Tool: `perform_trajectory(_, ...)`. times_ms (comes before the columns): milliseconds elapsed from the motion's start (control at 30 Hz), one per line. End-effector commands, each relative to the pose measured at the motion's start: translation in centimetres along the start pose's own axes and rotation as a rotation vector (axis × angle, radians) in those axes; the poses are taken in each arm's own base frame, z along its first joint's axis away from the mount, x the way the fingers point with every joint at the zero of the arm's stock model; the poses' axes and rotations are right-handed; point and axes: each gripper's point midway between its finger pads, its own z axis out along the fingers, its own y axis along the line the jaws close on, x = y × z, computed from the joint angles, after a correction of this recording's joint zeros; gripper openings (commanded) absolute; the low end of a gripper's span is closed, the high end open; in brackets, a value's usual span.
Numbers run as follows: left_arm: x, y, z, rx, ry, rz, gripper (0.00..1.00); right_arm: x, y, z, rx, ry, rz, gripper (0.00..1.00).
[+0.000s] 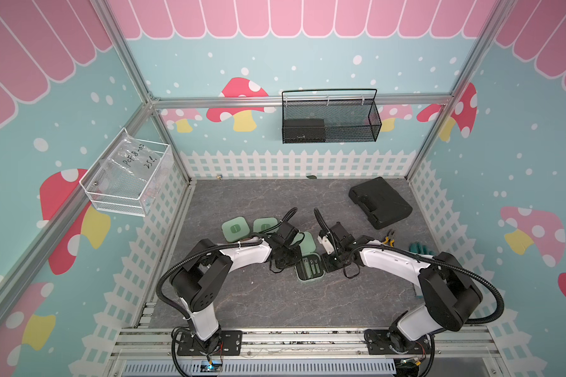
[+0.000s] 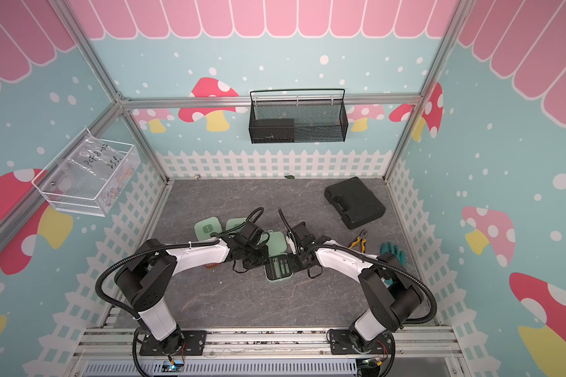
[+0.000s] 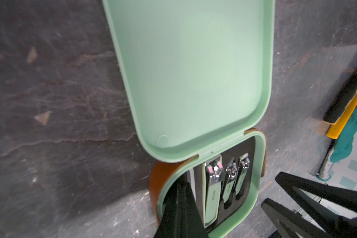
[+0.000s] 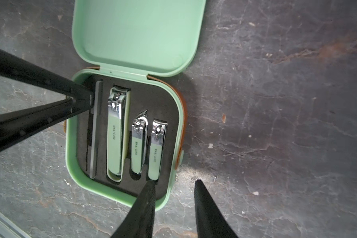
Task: Organize nail clipper sets
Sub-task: Place the nail clipper in the storage box, then pick up the storage box at the center of the board.
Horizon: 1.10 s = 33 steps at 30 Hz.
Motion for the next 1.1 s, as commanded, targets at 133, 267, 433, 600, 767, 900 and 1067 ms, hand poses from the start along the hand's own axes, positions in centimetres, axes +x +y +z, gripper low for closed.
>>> perform_trajectory(133,-0.4,0.3,0.0,-0.024,-0.004,-0.019,0.0,0.9,0.0,1.5,0.006,0.053,0.015,0.3)
perform_trajectory(267,-0.5,0.0,-0.1,-0.016,-0.009,-0.015,0.0,1.2,-0.2,2.3,0.023,0.074,0.026,0.22)
perform_trajectory(433,-1.1,-1.4,-1.1,0.025,-0.028,0.01,0.13,1.3,-1.1,2.7,0.081,0.093,0.038,0.06)
perform_trajectory(600,-2.1,-3.4,-3.5,0.069,-0.079,0.053,0.5,0.3,-2.0,2.3,0.139,0.082,0.011,0.0)
perform_trajectory(767,-2.8,-2.3,-7.1,0.012,-0.159,0.075,0.69,-2.1,-1.9,1.0,0.101,0.032,-0.08,0.0)
perform_trajectory(900,-3.3,0.3,-9.9,0.004,-0.23,0.033,0.84,-4.3,-0.9,-1.3,-0.012,-0.049,-0.169,0.0)
perform_trajectory(1067,-3.3,1.6,-10.4,0.11,-0.254,-0.006,0.92,-5.6,0.5,-4.0,-0.129,-0.142,-0.274,0.0)
